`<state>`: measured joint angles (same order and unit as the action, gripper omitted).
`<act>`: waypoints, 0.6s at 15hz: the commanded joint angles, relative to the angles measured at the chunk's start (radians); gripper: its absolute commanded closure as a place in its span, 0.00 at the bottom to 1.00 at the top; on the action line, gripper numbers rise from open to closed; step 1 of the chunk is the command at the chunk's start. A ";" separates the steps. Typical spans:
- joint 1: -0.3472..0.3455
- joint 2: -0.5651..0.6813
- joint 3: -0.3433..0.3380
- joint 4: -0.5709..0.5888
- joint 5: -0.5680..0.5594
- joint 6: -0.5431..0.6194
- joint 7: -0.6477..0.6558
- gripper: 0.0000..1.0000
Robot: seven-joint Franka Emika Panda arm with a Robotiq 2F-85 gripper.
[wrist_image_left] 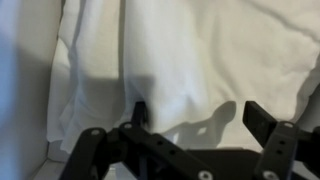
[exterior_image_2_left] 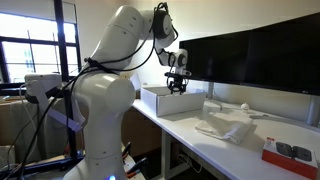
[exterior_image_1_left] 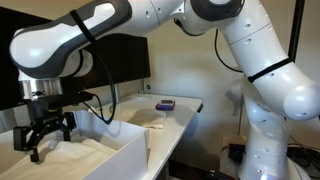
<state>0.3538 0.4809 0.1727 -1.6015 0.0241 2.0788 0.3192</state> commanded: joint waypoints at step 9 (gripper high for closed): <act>-0.031 0.026 -0.020 -0.001 0.052 -0.041 0.003 0.00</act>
<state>0.3400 0.4908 0.1321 -1.5978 0.0340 2.0590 0.3234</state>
